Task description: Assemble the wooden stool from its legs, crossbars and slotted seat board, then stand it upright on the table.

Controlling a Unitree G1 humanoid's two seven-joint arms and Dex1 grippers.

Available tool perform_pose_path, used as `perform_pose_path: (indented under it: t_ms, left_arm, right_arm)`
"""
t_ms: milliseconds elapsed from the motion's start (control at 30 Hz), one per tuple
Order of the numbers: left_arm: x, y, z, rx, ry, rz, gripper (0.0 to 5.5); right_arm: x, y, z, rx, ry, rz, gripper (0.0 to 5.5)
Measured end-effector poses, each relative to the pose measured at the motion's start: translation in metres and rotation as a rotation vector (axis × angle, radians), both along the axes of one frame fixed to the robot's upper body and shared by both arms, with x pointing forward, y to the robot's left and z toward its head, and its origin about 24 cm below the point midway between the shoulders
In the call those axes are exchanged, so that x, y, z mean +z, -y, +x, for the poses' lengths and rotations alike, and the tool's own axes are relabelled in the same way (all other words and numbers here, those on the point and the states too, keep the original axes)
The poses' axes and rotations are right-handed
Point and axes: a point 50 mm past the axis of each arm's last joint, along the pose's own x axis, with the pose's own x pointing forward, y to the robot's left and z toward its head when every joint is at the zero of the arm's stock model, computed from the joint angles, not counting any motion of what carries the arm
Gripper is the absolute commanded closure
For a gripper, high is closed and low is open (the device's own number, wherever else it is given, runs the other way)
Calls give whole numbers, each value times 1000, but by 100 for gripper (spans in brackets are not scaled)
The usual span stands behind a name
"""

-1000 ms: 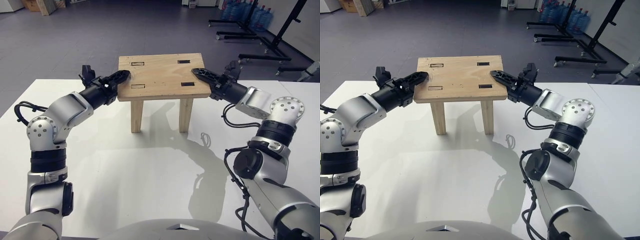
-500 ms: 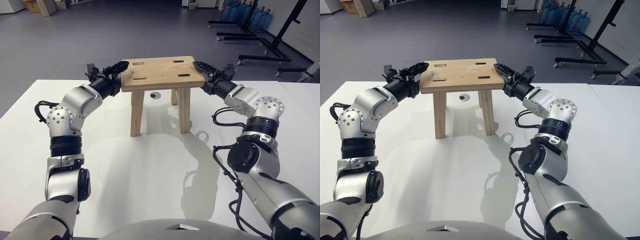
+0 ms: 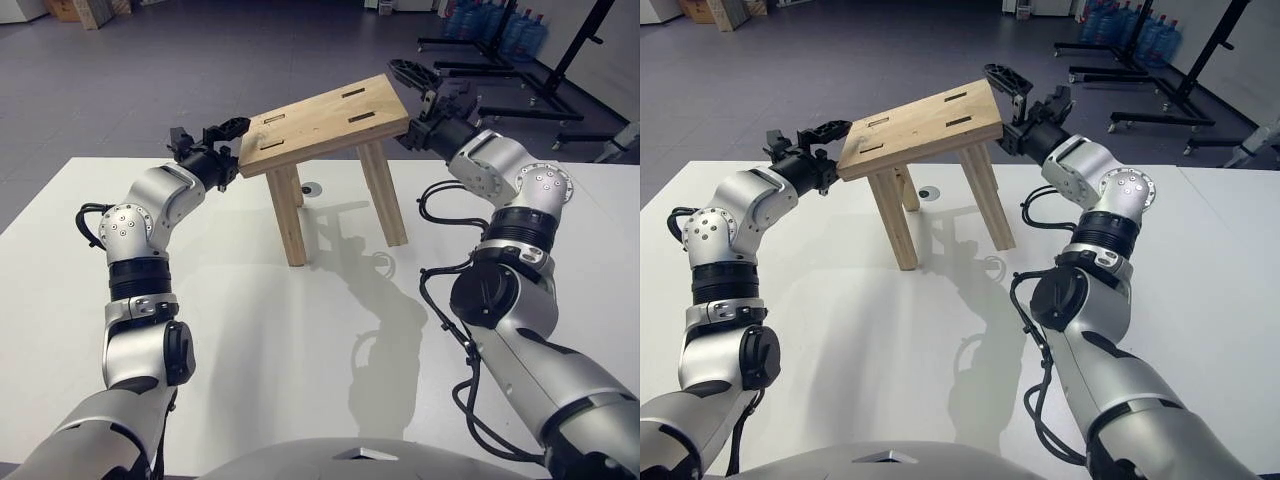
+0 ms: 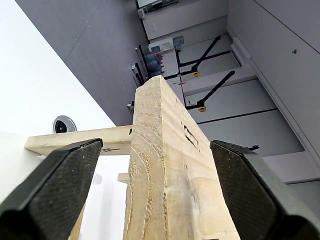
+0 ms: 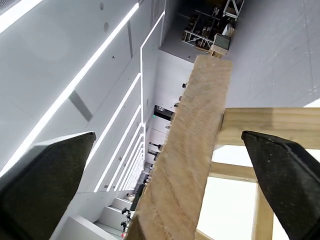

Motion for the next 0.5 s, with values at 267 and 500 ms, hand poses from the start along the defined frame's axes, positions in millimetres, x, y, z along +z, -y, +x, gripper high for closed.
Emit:
perform_pose_path:
  t_ms: [267, 500]
  left_arm:
    - [5, 10, -1, -44, 15, -14, 154]
    - [5, 5, -2, -50, 25, 5, 154]
  right_arm:
    - [-48, -10, -8, 41, -131, -46, 13]
    - [-48, -9, -10, 53, -131, -33, 13]
